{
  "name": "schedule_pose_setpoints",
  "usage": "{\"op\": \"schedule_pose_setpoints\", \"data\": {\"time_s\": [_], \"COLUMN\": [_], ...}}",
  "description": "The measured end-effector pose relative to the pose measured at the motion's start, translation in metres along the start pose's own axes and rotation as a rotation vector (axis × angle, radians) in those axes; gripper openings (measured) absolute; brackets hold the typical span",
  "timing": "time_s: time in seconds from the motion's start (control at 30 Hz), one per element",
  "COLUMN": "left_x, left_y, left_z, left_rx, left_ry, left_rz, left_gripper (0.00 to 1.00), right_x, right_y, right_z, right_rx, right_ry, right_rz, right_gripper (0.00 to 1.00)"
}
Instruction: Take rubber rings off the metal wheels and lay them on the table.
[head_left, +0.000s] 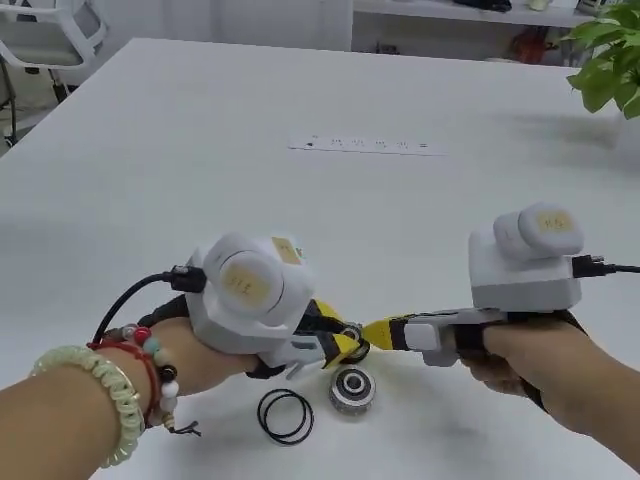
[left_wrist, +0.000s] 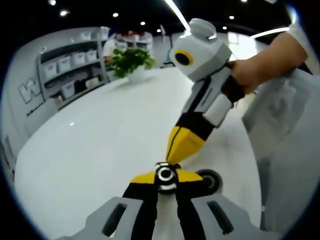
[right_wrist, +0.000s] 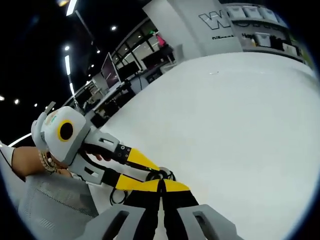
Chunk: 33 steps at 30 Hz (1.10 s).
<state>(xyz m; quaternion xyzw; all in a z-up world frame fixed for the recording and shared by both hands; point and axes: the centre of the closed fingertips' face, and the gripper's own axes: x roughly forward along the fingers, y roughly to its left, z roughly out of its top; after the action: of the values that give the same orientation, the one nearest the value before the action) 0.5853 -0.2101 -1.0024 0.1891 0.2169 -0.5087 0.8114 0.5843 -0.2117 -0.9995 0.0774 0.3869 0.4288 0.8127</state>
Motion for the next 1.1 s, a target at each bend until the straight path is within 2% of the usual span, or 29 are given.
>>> {"op": "schedule_pose_setpoints", "data": {"time_s": [0.5, 0.57, 0.83, 0.9, 0.97, 1.0, 1.03, 1.07, 1.1], "left_x": [0.0, 0.0, 0.0, 0.0, 0.0, 0.0, 0.0, 0.0, 0.0], "left_y": [0.0, 0.0, 0.0, 0.0, 0.0, 0.0, 0.001, 0.001, 0.001], "left_z": [0.0, 0.0, 0.0, 0.0, 0.0, 0.0, 0.0, 0.0, 0.0], "left_rx": [-0.002, -0.004, -0.003, -0.004, -0.003, -0.005, -0.005, -0.005, -0.006], "left_ry": [-0.006, -0.008, -0.01, -0.011, -0.015, -0.018, -0.019, -0.02, -0.02], "left_rz": [-0.002, -0.005, -0.006, -0.006, -0.004, -0.004, -0.004, -0.004, -0.003], "left_gripper": [0.14, 0.14, 0.14, 0.14, 0.14, 0.14, 0.14, 0.14, 0.14], "right_x": [0.001, 0.002, 0.002, 0.003, 0.004, 0.004, 0.003, 0.002, 0.002], "right_y": [0.002, 0.004, 0.008, 0.013, 0.009, 0.018, 0.022, 0.015, 0.012], "right_z": [0.001, 0.002, 0.005, 0.006, 0.006, 0.016, 0.019, 0.016, 0.015], "right_rx": [-0.02, -0.061, -0.062, -0.059, -0.104, -0.075, -0.032, -0.041, -0.067], "right_ry": [0.007, 0.01, -0.001, -0.007, -0.002, -0.065, -0.073, -0.044, -0.047], "right_rz": [0.005, 0.002, 0.019, 0.046, 0.018, 0.061, 0.082, 0.056, 0.039], "right_gripper": [0.0, 0.0, 0.0, 0.0, 0.0, 0.0, 0.0, 0.0, 0.0]}}
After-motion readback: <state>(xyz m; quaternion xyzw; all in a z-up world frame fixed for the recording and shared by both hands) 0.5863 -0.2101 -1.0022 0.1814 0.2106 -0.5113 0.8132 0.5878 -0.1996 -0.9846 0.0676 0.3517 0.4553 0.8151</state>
